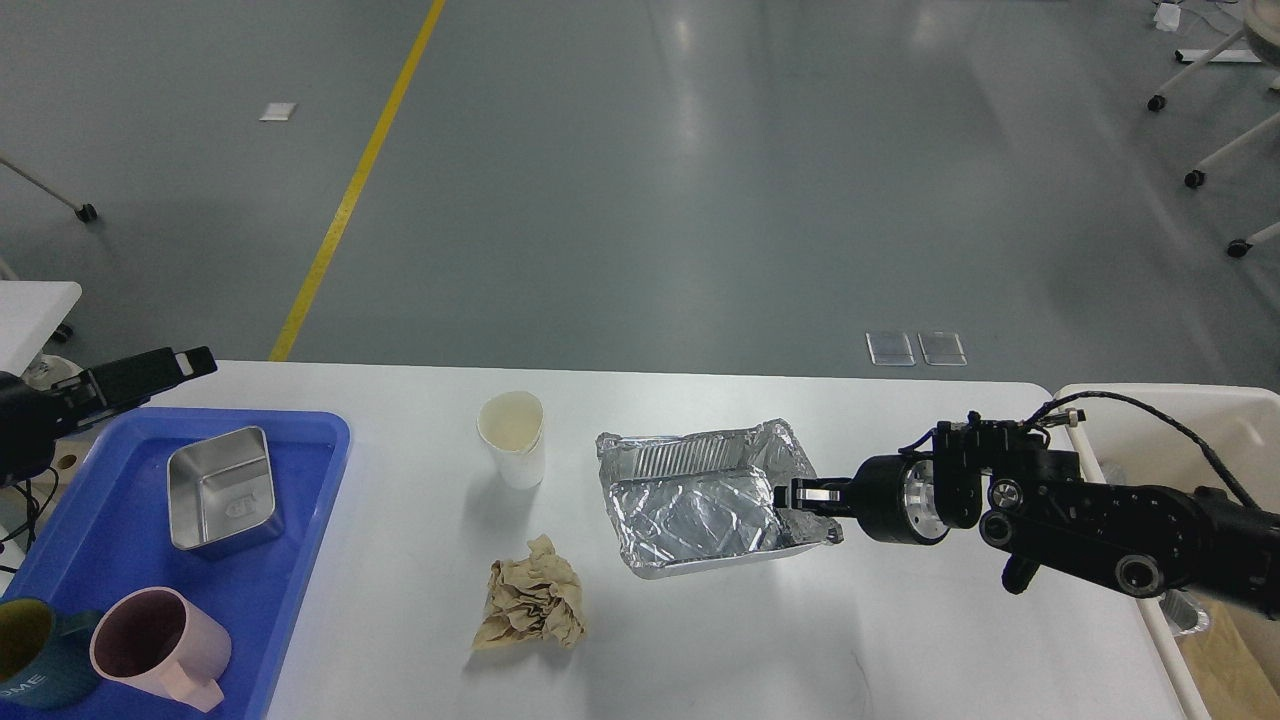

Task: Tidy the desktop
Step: 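Reach the left gripper toward the white paper cup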

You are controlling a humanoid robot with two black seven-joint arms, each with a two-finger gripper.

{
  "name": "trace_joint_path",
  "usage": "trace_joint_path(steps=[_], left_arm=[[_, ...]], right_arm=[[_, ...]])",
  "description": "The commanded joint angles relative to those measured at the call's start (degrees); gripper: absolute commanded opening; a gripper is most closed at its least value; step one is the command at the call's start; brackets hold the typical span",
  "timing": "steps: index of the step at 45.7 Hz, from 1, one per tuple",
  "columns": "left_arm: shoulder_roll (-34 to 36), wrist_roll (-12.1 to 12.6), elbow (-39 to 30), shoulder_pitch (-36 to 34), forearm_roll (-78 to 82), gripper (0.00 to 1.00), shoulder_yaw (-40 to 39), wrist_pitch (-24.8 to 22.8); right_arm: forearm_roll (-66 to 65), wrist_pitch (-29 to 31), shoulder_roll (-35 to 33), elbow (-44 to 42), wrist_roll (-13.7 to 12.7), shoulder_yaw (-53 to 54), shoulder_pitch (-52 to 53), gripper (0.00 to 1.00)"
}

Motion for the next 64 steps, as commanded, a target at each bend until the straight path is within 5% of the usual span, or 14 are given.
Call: trace_joint_path(steps=[1, 11, 20, 35, 42, 55, 64], left_arm=[[4.1, -1.1, 0.0, 0.6, 6.3, 0.96, 1.4, -1.7], [11.5, -12.0, -0.2, -0.6, 8.4, 0.96, 1.4, -7.9], [15.1, -14.7, -0.2, -5.5, 10.6, 0.96, 1.2, -13.6], [12.6, -12.7, 0.2, -10.1, 13.2, 0.95, 1.0, -16.0], [-1.5, -6.1, 3.3, -11.6, 17.6, 0.90, 1.4, -14.8], [-17.7, -5.9, 15.4, -14.1, 18.5, 0.88, 4.9, -12.8], [-28.4, -4.1, 23.4, -17.6, 21.2, 0.88, 13.2, -7.2]], right_arm=[[0.0, 0.0, 0.4, -0.3, 0.0, 0.0, 0.0, 0.00], [-0.5, -0.1, 1.1, -0.4, 0.0, 0.1, -0.2, 0.00], [-1.1, 0.0, 1.1, -0.5, 0.0, 0.1, -0.6, 0.00], [-1.7, -0.1, 2.1, -0.9, 0.1, 0.1, -1.0, 0.00], [-1.7, 0.0, 2.1, -0.9, 0.0, 0.1, -1.1, 0.00], [-1.7, 0.0, 2.1, -1.4, 0.1, 0.1, -1.5, 0.00], [-1.7, 0.0, 2.1, -1.8, 0.1, 0.1, -1.8, 0.00]])
